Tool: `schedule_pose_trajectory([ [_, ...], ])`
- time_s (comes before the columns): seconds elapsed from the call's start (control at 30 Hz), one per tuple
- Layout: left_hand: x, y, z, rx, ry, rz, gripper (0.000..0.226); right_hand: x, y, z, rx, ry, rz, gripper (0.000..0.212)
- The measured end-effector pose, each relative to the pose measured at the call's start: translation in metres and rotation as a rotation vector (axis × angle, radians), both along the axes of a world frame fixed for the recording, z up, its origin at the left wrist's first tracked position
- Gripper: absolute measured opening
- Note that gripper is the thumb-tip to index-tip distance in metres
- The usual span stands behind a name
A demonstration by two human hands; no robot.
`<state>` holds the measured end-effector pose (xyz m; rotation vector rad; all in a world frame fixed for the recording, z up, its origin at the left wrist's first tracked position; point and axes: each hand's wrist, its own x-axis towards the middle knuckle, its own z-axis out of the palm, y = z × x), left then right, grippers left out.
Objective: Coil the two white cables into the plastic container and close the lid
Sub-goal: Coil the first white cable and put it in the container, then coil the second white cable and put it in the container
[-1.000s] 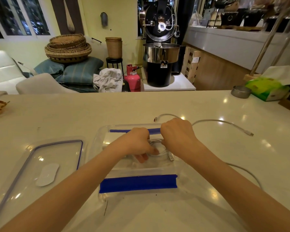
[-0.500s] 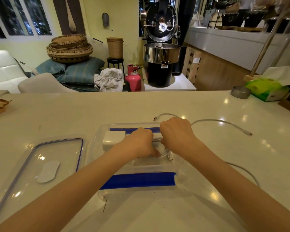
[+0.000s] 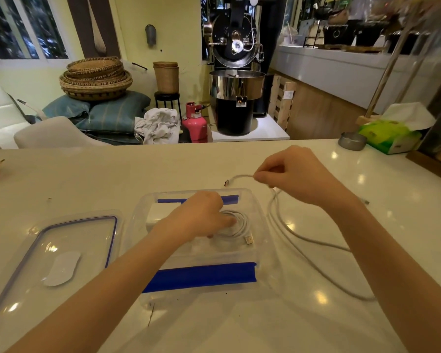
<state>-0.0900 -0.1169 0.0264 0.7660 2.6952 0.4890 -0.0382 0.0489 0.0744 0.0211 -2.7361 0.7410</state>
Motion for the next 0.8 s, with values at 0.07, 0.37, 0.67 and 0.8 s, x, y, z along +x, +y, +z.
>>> schedule_pose_trajectory([
  [0.07,0.001,-0.003,0.007,0.053,0.043,-0.006,0.039,0.005,0.012,0.003,-0.035,0.019,-0.022,0.011],
  [0.37,0.025,0.016,0.041,0.335,0.173,-0.123,0.027,0.036,0.052,0.002,-0.146,0.045,-0.128,0.008],
  [0.67,0.059,0.069,0.028,0.313,0.173,-0.271,0.028,0.06,0.076,-0.057,0.068,-0.33,-0.158,0.019],
  [0.8,0.065,0.085,0.017,0.198,0.106,-0.288,0.031,0.065,0.069,-0.082,0.174,-0.319,-0.179,0.021],
])
